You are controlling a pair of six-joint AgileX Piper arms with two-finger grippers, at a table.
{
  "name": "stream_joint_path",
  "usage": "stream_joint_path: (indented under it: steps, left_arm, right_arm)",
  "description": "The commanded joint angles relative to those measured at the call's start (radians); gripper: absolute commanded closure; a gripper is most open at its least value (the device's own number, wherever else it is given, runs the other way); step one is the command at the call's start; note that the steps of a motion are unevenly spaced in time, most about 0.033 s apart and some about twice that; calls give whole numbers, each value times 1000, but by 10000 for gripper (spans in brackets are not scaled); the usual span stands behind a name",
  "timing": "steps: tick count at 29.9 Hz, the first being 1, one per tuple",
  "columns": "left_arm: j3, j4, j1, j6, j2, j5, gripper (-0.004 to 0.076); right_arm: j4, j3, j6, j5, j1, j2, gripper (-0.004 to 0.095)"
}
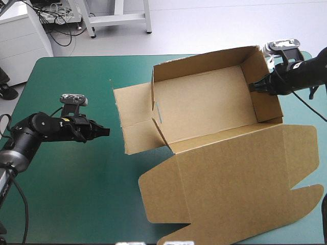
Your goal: Fold the box
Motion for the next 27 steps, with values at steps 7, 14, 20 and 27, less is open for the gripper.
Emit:
stream_joint_path:
  steps: [7, 14, 20, 27]
  left_arm:
    - [-24, -447, 107, 346, 66, 154, 730]
    - [-24, -595, 227, 490, 88, 351, 730]
    - [-24, -812, 239, 570, 93, 473, 732]
    - [-24, -945, 239, 582, 91, 522, 732]
  right_arm:
    - [88, -27, -7, 1, -25, -78, 931]
    - [190, -27, -47, 1, -91, -111, 931]
    - [258, -27, -62, 2, -91, -117, 931]
    - [277, -27, -80, 2, -91, -117, 931]
